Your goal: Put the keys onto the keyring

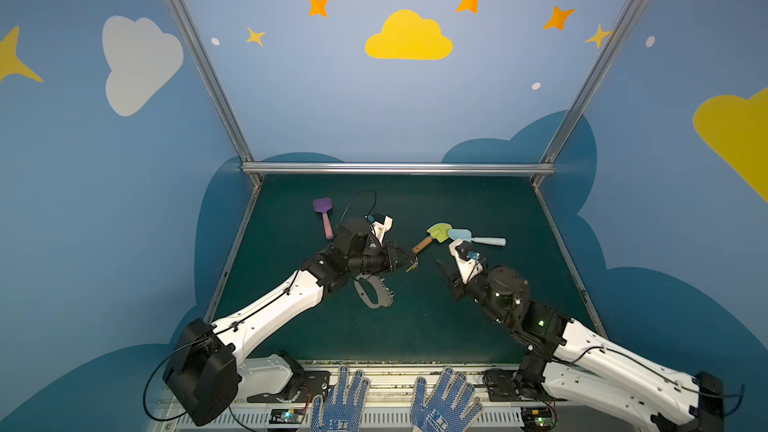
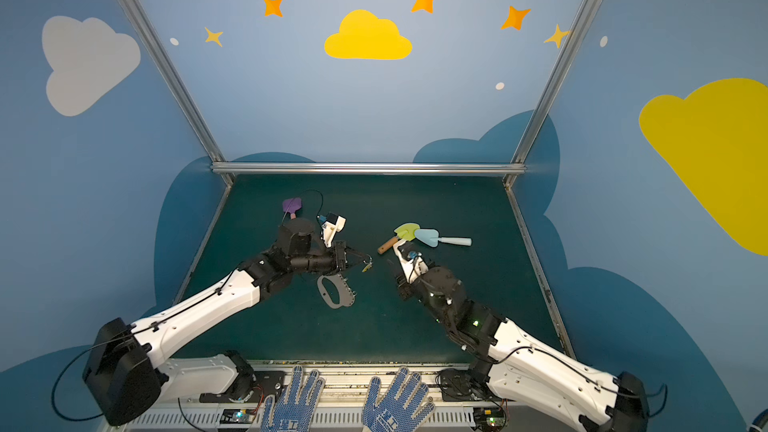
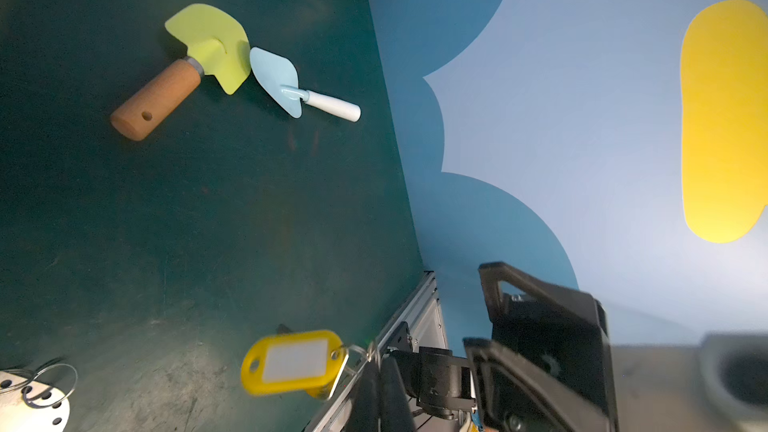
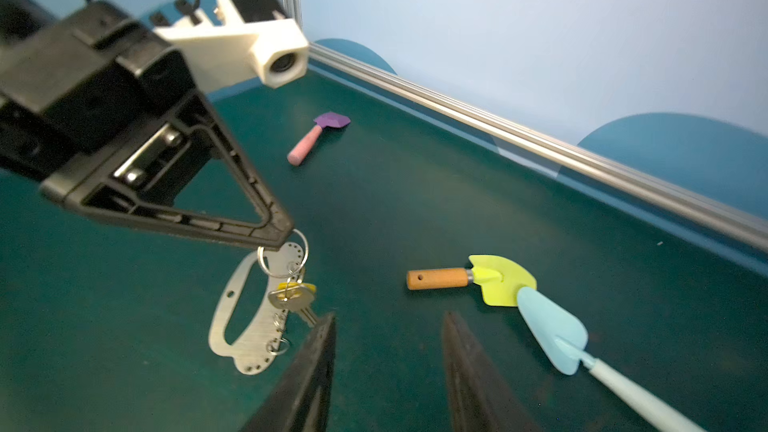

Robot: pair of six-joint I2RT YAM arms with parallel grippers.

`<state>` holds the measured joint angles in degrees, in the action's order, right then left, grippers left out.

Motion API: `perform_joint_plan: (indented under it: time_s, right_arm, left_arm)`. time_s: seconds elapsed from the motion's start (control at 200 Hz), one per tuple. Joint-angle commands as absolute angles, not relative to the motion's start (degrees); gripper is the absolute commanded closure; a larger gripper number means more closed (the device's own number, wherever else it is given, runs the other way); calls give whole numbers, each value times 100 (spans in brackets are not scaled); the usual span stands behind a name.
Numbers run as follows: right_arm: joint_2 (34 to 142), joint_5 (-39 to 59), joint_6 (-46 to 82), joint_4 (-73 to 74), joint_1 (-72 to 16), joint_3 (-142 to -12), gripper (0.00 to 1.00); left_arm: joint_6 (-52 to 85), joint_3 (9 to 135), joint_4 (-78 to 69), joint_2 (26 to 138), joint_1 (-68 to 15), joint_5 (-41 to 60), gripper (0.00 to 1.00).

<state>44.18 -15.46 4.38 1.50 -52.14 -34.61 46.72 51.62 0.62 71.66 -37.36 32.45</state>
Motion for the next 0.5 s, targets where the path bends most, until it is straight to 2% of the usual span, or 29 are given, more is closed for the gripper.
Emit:
perform_joint_plan:
  time_s: [0.0,0.18,0.28,0.365,0.496]
  right_arm:
    - [4359,715,2305,155,-4471,-3521,56]
    - [5053,3243,3706,1271,-3478,-3557,62]
    - [5497,4245,4384,2151,-3178,-3576,60]
    - [5809,4751,4732,2425,-3032,-3684,55]
    - [6044,5122,5003,2826,-2946,-3699,54]
  left_arm:
    - [4594,5195,-144,7029,-3700,3267,96]
    - [4759,5061,-534,6979,-3700,3409,96]
    - [4807,4959,-726,6900,-3702,3447,96]
    - [4843,4924,-821,6866,-3700,3532,96]
    - [4852,4887,-1040,6817,-3700,3721,96]
